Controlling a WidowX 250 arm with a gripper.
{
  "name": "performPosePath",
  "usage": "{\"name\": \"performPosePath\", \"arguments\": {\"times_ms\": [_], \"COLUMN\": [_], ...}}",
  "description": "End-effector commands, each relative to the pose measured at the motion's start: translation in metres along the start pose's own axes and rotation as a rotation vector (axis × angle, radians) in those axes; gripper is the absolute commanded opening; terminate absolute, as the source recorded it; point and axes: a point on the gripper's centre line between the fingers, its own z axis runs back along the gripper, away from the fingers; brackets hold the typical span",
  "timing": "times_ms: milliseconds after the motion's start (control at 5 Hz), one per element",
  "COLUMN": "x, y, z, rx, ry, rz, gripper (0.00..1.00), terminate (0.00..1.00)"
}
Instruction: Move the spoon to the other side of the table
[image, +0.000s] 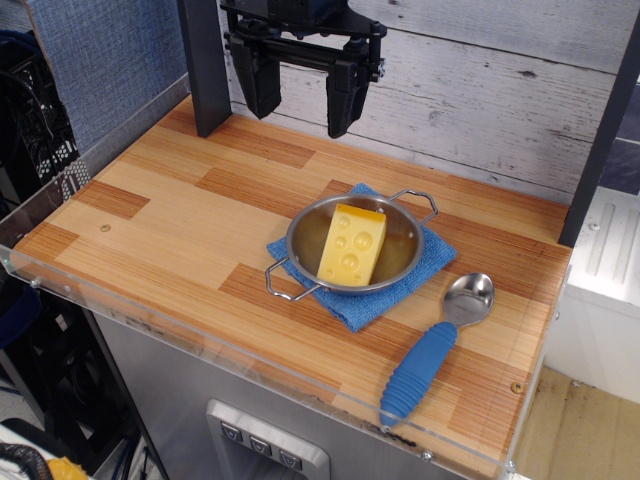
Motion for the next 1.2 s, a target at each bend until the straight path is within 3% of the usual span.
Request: {"name": "performPosePath", "arguments": {"times_ms": [0,400,600,800,1000], "x": [0.0,-0.015,-0.039,-0.065,-0.078], "y": [0.0,-0.041,-0.075,-0.082,-0.086], "z": [0.0,-0.007,-0.018,-0.033,-0.048], "rx": [0.0,0.052,0.07,0.022,-0.011], "ry": [0.0,0.004,0.022,0.029,-0.023], "rz": [0.0,-0.094,-0.178,-0.242,-0.185], "gripper": [1.0,1.0,1.0,1.0,1.0], "terminate": [0.0,0.0,0.0,0.0,0.0]}}
